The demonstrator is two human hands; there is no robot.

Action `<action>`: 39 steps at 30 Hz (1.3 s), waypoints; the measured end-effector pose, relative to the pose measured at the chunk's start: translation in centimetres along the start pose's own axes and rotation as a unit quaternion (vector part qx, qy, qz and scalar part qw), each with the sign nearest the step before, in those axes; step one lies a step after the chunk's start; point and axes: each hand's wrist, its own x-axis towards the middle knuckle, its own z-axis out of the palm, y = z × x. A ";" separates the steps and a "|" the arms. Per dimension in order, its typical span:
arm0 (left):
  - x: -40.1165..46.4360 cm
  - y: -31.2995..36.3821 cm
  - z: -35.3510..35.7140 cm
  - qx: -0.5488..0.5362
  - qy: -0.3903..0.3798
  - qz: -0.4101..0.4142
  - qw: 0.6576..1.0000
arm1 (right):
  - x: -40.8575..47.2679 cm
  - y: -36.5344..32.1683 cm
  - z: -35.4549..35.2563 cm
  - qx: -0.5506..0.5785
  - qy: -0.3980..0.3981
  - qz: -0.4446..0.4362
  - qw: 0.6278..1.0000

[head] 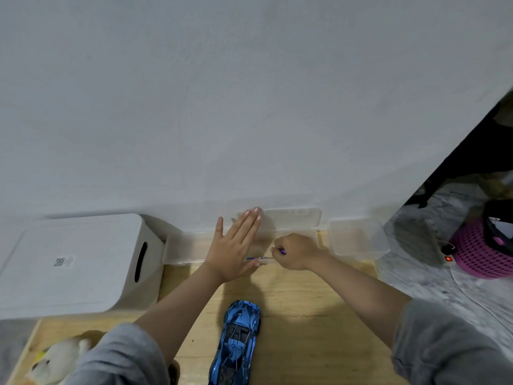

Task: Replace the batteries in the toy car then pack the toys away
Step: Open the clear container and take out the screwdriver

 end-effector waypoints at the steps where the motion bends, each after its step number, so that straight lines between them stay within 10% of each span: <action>1: 0.0 0.0 -0.1 -0.001 -0.002 -0.001 1.000 | 0.4 -0.4 -0.1 0.021 0.001 -0.005 1.000; 13: 0.0 -0.2 -0.1 -0.005 -0.008 0.011 1.000 | 2.8 -2.1 0.0 0.157 -0.172 0.074 0.970; 39: -0.3 1.8 -1.4 0.013 -0.038 -0.039 0.998 | -10.1 2.2 5.2 -0.181 0.067 0.002 0.981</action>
